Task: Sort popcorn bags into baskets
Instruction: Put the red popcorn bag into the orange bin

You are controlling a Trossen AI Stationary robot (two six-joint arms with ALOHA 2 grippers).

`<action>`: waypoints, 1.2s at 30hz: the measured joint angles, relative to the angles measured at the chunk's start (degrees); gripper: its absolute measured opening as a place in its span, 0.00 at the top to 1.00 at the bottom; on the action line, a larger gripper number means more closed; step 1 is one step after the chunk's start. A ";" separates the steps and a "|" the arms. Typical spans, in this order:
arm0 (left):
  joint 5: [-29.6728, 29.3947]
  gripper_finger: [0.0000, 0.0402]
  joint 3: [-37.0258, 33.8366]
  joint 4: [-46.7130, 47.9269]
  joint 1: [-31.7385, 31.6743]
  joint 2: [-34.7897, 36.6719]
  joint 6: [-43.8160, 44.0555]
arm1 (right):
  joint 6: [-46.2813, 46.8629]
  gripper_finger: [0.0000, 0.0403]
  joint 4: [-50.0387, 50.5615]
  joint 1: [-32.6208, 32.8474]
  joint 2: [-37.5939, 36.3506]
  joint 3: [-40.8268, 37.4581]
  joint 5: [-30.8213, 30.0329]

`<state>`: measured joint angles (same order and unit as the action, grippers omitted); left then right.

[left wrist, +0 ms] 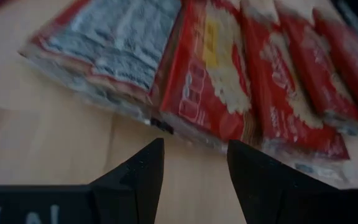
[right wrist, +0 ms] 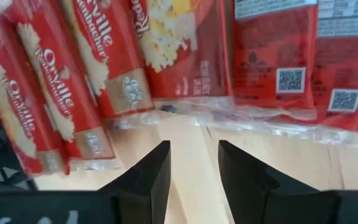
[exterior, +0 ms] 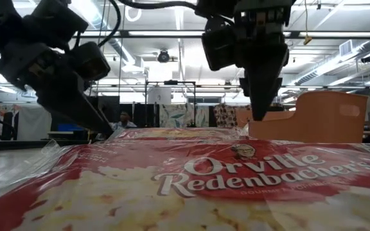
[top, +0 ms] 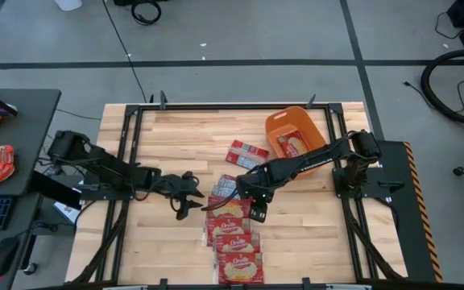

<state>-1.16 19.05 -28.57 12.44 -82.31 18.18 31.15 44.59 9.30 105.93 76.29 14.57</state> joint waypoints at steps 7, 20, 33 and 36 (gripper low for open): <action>0.01 0.55 2.77 -0.29 1.43 -5.71 0.45 | 1.99 0.65 -7.44 -0.05 -0.13 -4.82 -0.37; -0.08 0.55 3.52 -4.20 1.71 -8.54 3.36 | 4.05 0.65 -29.67 -0.31 -0.07 -12.30 -1.98; -2.22 0.55 3.54 -5.97 1.69 -8.58 3.16 | -0.85 0.84 -31.90 -0.42 -0.07 -12.28 -7.40; -2.26 0.55 3.55 -6.22 1.61 -7.94 2.27 | -1.73 0.92 -31.89 -0.47 -0.07 -12.21 -7.46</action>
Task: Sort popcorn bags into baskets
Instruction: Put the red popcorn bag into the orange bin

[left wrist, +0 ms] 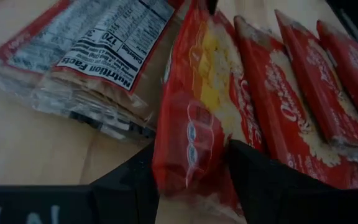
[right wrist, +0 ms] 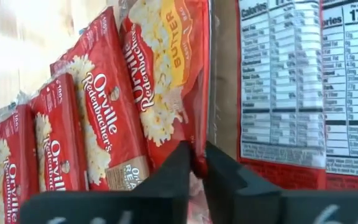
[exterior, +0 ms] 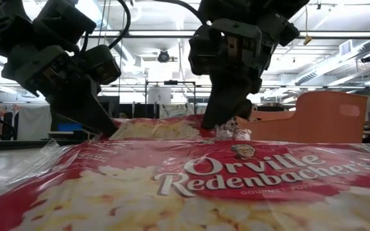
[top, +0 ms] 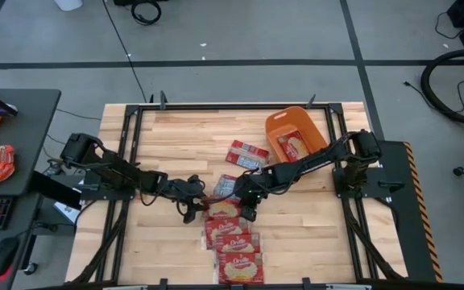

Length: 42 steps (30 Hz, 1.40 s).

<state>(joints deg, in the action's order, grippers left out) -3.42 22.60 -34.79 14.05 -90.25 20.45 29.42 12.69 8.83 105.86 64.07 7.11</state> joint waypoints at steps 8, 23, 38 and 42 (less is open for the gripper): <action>-0.07 0.58 0.01 -0.01 -0.79 1.97 -2.97 | -1.92 0.95 0.46 -0.07 -0.02 0.11 0.53; 1.34 0.93 0.02 0.88 -2.16 4.59 -6.19 | -10.51 0.98 9.83 -0.07 -0.09 7.21 -1.85; 1.11 0.93 6.90 10.68 -4.77 10.92 -13.15 | -12.99 0.63 24.82 -0.20 -7.38 17.37 -12.03; 1.09 0.93 11.04 13.14 -5.39 10.88 -16.79 | -12.95 0.54 25.49 -0.28 -8.01 17.37 -13.61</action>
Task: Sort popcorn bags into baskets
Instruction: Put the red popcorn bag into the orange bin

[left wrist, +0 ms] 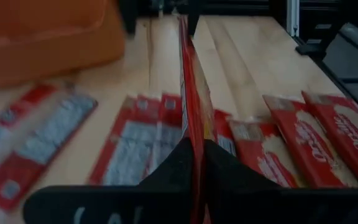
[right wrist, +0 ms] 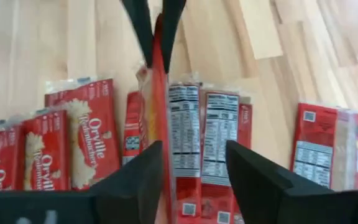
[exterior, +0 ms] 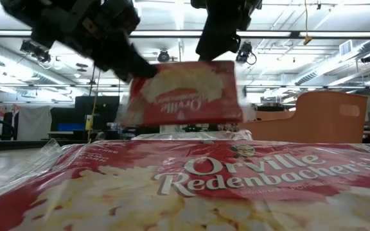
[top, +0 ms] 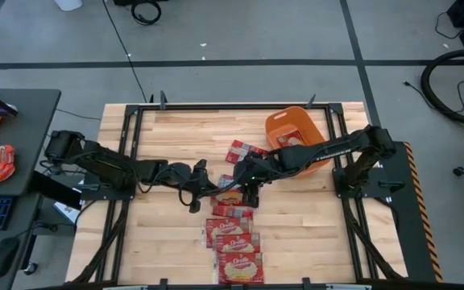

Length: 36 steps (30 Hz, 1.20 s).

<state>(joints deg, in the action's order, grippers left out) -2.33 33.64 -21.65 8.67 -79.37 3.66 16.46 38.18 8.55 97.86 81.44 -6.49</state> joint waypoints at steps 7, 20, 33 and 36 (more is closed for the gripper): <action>-1.88 0.93 7.11 7.23 -1.35 -0.07 -6.47 | 0.29 0.48 3.06 -0.98 -0.64 -0.02 1.70; -2.10 0.93 10.32 9.45 -4.04 -0.20 -8.88 | 1.84 0.49 5.54 -1.23 -6.36 -0.06 1.88; -2.07 0.93 10.32 4.20 -4.33 0.01 -11.75 | -3.15 0.50 3.68 -1.30 -3.45 -0.21 -0.22; -2.11 0.93 10.32 3.06 -4.33 -0.08 -12.81 | -3.16 0.56 3.99 -1.30 -3.46 -0.21 0.29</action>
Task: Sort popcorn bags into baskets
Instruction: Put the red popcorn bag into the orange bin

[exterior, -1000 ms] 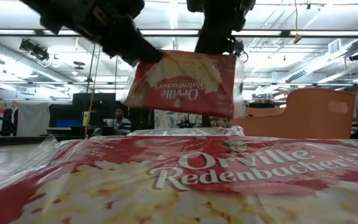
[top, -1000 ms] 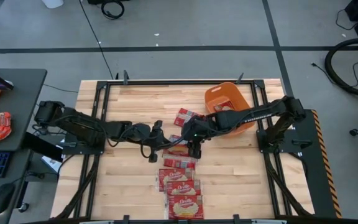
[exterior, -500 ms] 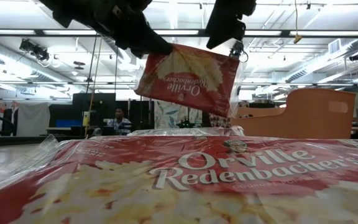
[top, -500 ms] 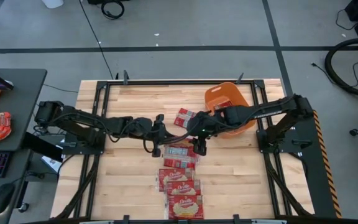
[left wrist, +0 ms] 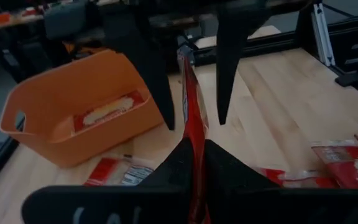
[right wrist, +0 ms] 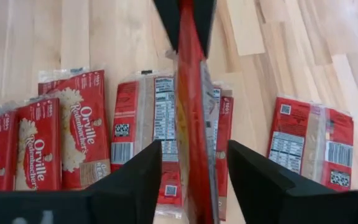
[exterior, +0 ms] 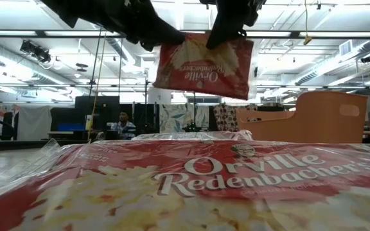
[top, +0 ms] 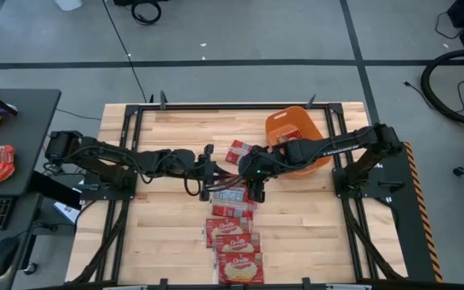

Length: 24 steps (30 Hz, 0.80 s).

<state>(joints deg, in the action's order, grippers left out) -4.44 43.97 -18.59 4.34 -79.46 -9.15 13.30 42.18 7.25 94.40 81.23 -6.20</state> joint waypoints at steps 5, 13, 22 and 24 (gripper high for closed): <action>0.01 0.93 0.00 -2.98 0.00 -0.16 -1.07 | 0.00 0.71 1.22 -0.02 0.00 0.00 0.10; -0.01 0.91 0.00 -3.46 0.00 -0.16 -0.86 | 0.07 0.95 2.82 0.00 0.00 0.00 0.30; 0.03 0.61 -0.02 4.18 0.00 6.35 -0.50 | 3.62 0.93 14.25 -1.38 -0.06 3.54 0.02; 0.01 0.56 0.04 6.04 -0.02 8.09 -0.24 | 4.78 0.92 18.37 -2.24 -0.25 4.83 -2.87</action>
<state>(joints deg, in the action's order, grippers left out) -4.42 44.01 -12.55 4.31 -71.37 -9.38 18.08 60.54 5.00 94.15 86.06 -9.06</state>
